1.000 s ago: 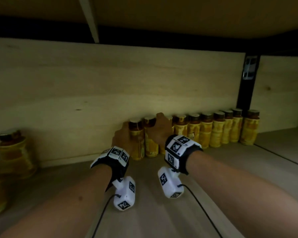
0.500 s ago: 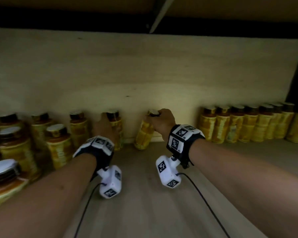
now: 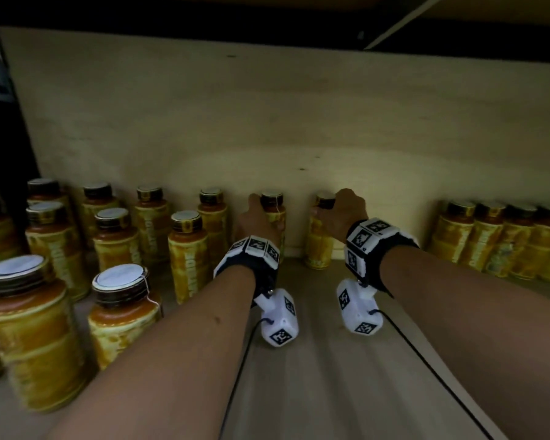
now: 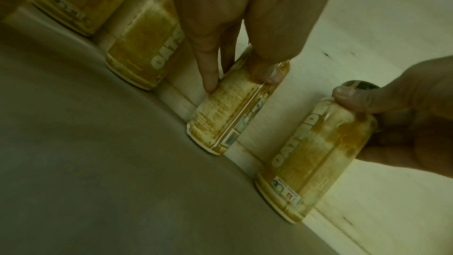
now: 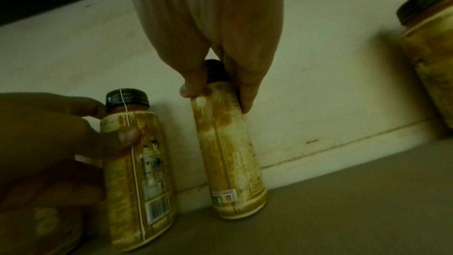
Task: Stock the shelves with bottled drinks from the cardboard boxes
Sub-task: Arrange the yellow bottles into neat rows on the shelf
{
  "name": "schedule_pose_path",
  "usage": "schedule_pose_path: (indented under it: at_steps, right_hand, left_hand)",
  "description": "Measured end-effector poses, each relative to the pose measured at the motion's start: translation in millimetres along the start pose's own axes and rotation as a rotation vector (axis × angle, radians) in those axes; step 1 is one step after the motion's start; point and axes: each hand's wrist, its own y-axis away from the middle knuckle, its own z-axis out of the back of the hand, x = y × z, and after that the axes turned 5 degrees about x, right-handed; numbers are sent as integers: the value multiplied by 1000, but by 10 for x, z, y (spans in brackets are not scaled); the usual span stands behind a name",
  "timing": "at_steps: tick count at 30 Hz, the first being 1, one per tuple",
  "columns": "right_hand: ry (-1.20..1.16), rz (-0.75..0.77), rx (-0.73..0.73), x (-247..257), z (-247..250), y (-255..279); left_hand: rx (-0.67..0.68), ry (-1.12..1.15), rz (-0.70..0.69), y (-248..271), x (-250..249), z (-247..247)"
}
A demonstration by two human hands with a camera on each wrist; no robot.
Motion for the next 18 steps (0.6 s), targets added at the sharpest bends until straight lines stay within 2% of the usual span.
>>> schedule_pose_path:
  at_steps: [6,9,14,16,18]
  right_hand:
    - [29,-22,21,54,9,13]
    - [26,-22,3,26,-34,14]
    - [70,2,22,41,10,66]
    - [32,24,67,-5,43,54]
    - [-106,28,144,-90,115,73]
  left_hand:
    - [13,7,-18,-7,11,0]
    - [23,-17,17,6,-33,1]
    - [155,-179,97,68,-174,-8]
    - [136,-233,155,194,-238,9]
    - [28,-256,145,336,-287,69]
